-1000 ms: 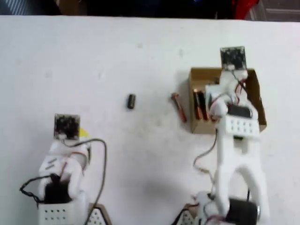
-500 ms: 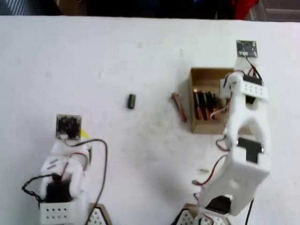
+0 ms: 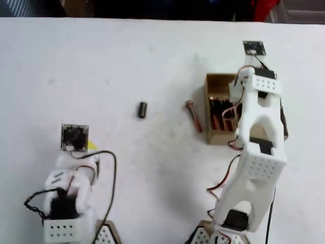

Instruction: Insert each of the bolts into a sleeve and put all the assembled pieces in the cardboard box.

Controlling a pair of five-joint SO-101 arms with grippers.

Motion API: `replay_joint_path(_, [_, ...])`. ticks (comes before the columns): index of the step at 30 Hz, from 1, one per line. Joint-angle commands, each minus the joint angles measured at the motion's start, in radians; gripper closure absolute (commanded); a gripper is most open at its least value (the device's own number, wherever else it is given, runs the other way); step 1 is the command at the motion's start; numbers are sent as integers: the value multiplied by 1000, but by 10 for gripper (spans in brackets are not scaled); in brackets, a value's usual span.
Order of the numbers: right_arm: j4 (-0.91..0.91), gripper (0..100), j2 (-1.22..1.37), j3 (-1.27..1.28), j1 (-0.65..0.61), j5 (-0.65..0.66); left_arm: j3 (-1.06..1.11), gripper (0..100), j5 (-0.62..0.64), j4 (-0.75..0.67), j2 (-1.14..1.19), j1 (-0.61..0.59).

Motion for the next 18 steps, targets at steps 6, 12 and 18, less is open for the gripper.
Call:
replay_joint_path(6, [200, 772, -99, -176, -133, 0, 2, 976, -9, -11, -13, -1])
replay_joint_path(12, [294, 772, -147, -180, -278, -2, 2, 976, -9, -9, -13, -5])
replay_joint_path(18, [334, 772, -148, -183, -424, -153, 2, 976, -11, -5, -13, -5])
